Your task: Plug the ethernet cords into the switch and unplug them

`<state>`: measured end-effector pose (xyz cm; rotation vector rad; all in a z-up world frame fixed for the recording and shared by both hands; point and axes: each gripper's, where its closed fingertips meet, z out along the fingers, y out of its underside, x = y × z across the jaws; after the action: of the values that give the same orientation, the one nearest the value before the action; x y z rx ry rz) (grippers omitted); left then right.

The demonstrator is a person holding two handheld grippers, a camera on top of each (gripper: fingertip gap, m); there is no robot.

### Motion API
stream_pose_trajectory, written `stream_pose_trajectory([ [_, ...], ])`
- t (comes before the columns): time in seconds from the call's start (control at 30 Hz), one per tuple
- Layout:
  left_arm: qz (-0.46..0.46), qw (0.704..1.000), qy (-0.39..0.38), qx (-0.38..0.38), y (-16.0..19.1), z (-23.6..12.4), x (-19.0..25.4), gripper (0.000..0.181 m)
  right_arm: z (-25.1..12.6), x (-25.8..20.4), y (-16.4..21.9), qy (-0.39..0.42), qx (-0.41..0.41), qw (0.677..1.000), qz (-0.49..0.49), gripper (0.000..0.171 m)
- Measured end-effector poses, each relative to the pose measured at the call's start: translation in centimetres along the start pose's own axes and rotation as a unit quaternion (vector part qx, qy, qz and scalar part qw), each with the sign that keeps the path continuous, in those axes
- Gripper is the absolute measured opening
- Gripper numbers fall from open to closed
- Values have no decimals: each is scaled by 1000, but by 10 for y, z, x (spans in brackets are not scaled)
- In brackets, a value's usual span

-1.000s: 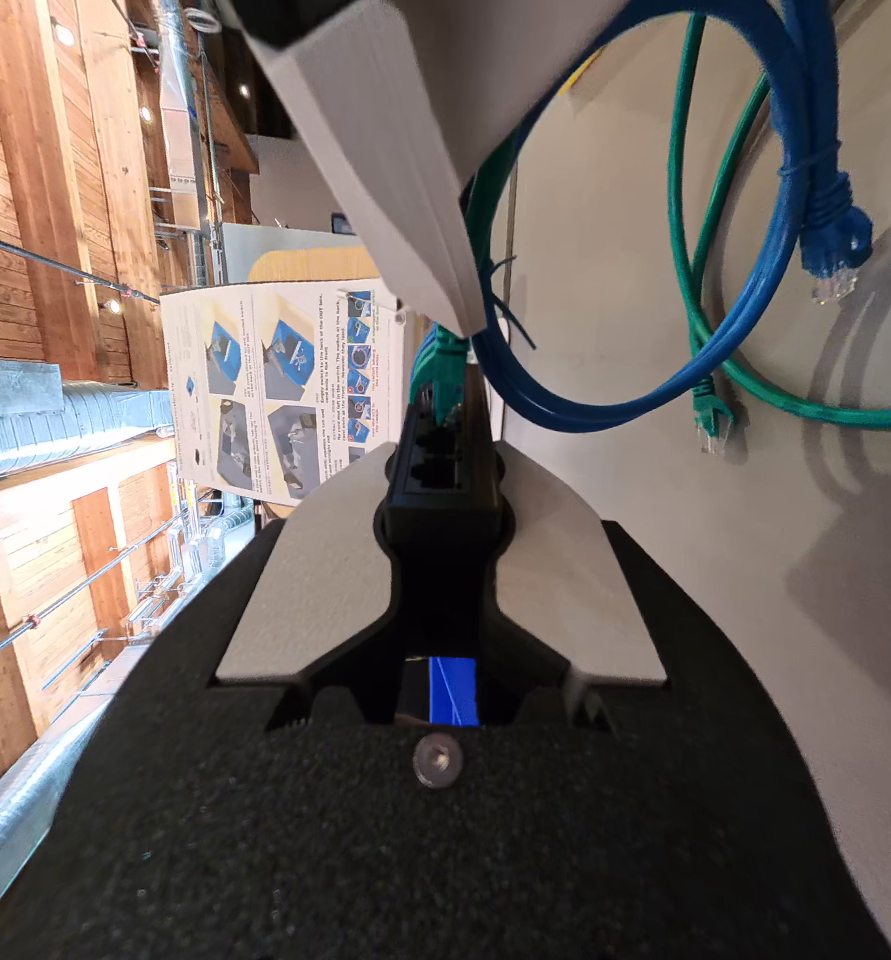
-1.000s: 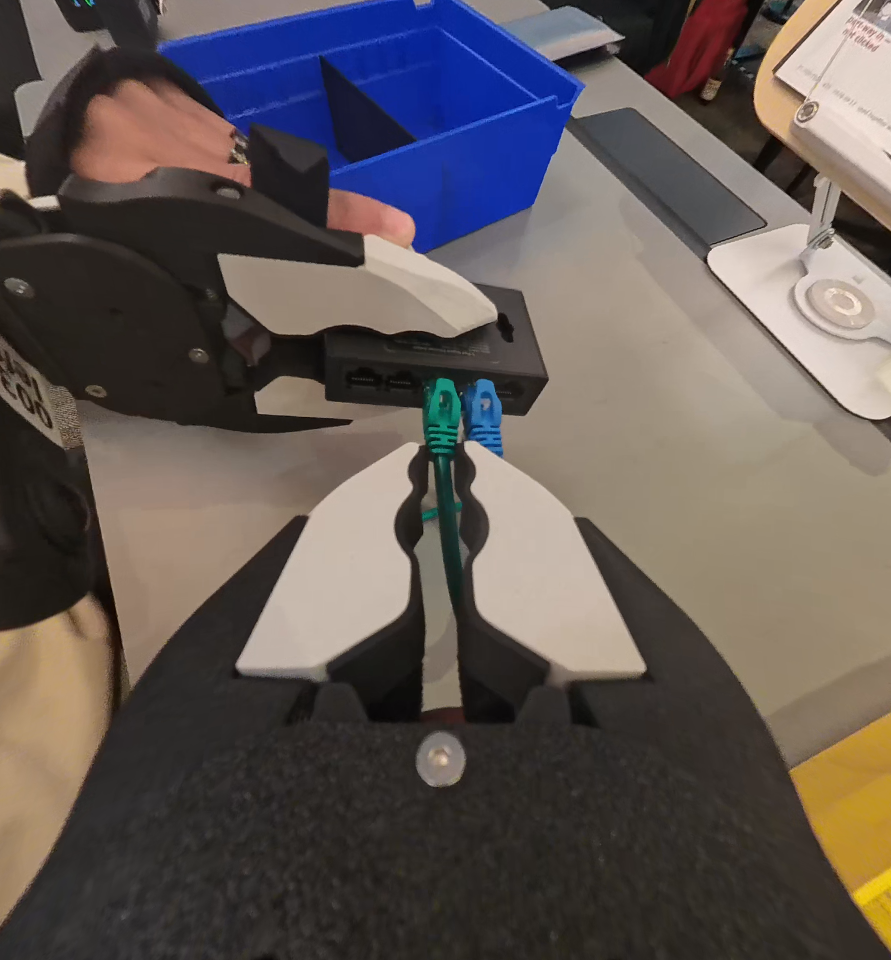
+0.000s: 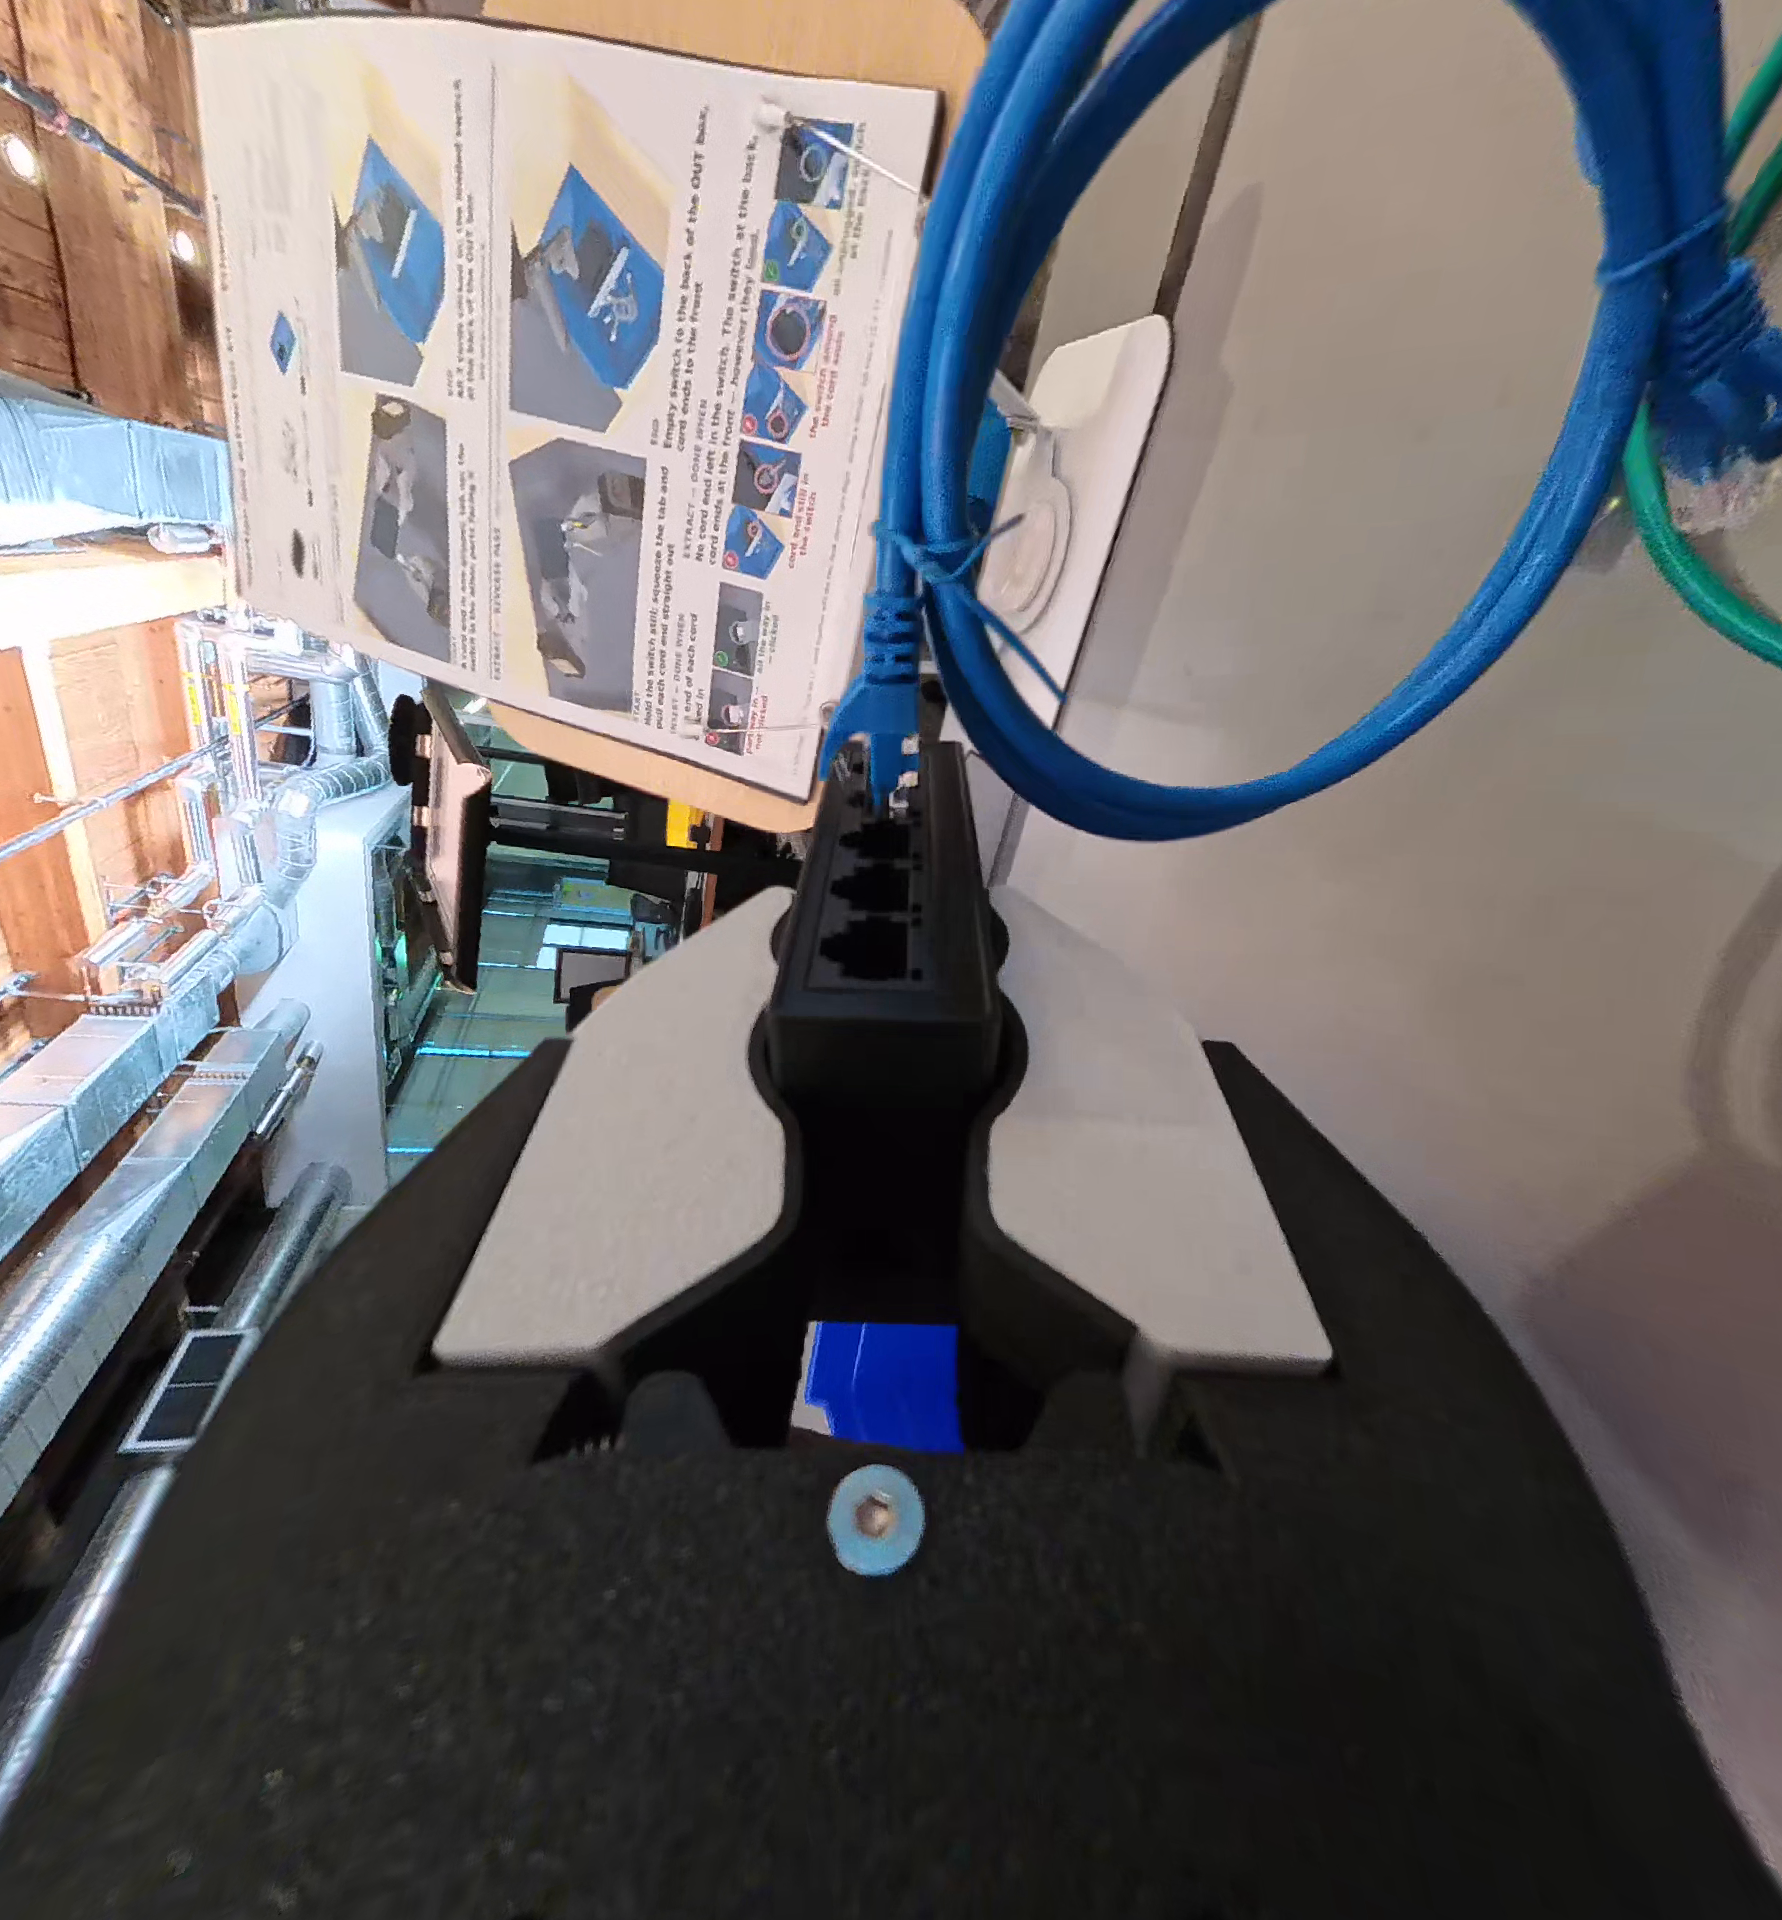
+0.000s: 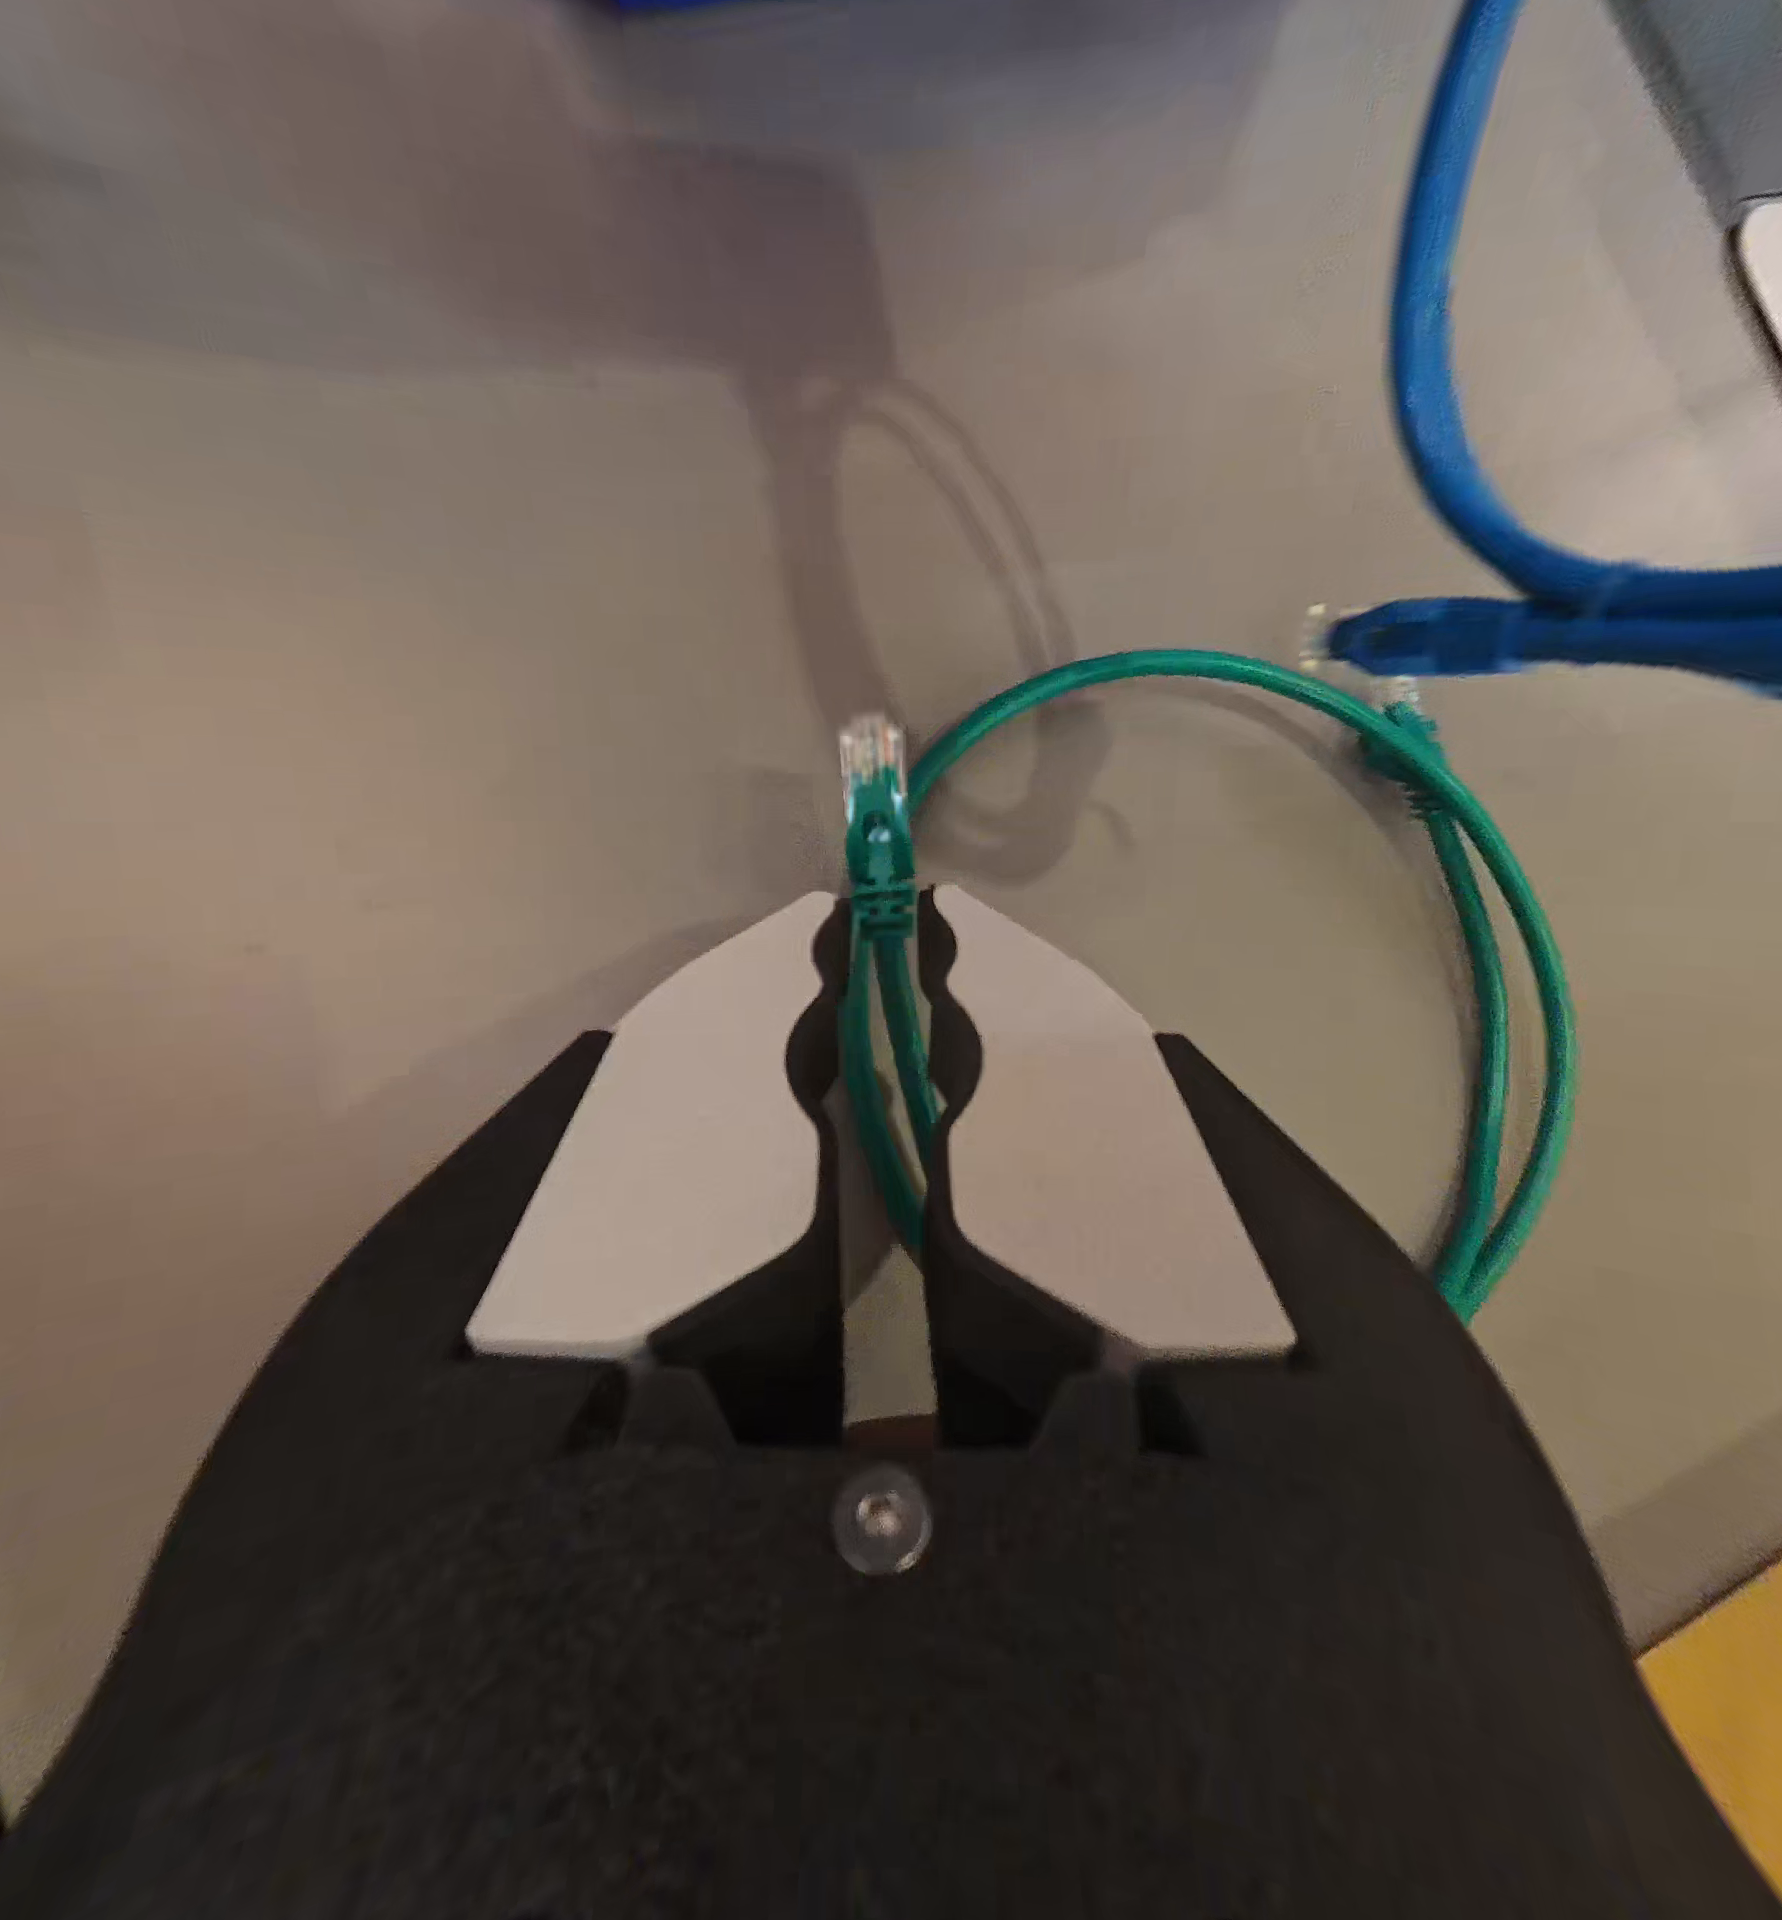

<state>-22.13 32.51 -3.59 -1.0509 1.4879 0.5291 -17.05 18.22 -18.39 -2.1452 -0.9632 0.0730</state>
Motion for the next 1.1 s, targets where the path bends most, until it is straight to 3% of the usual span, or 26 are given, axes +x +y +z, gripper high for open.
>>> stream_pose_trajectory([
  [0.03, -5, 1000, 1, -1, 2, 0, -2, 30, 5, -2, 1, -1, -9, 1000, 0, 16],
  [0.17, -16, 1000, -3, -7, 10, -2, -13, 29, 17, -6, 15, -11, -57, 998, 10, 27],
  [0.23, -17, 1000, -6, -8, 12, -3, -15, 29, 17, -6, 15, -18, -52, 998, 28, 25],
  [0.3, -16, 1000, -4, -8, 12, -4, -15, 30, 18, -7, 18, -29, -52, 997, 50, 11],
  [0.4, -10, 1000, -2, -7, 11, -4, -13, 30, 18, -8, 19, -59, -43, 992, 101, 10],
  [0.57, -9, 1000, -9, -13, 16, -3, -18, 29, 8, -3, 20, -12, -27, 998, 57, 9],
  [0.7, -19, 999, -18, -24, 29, -3, -29, 29, -41, 17, 1, 51, 9, 998, 31, 8],
  [0.93, -42, 998, -25, -39, 50, -2, -47, 30, -174, 51, -53, 109, 92, 990, 16, 8],
  [1.1, -44, 998, -25, -37, 49, -5, -50, 30, -199, 56, -42, 114, 73, 990, 30, 9],
])
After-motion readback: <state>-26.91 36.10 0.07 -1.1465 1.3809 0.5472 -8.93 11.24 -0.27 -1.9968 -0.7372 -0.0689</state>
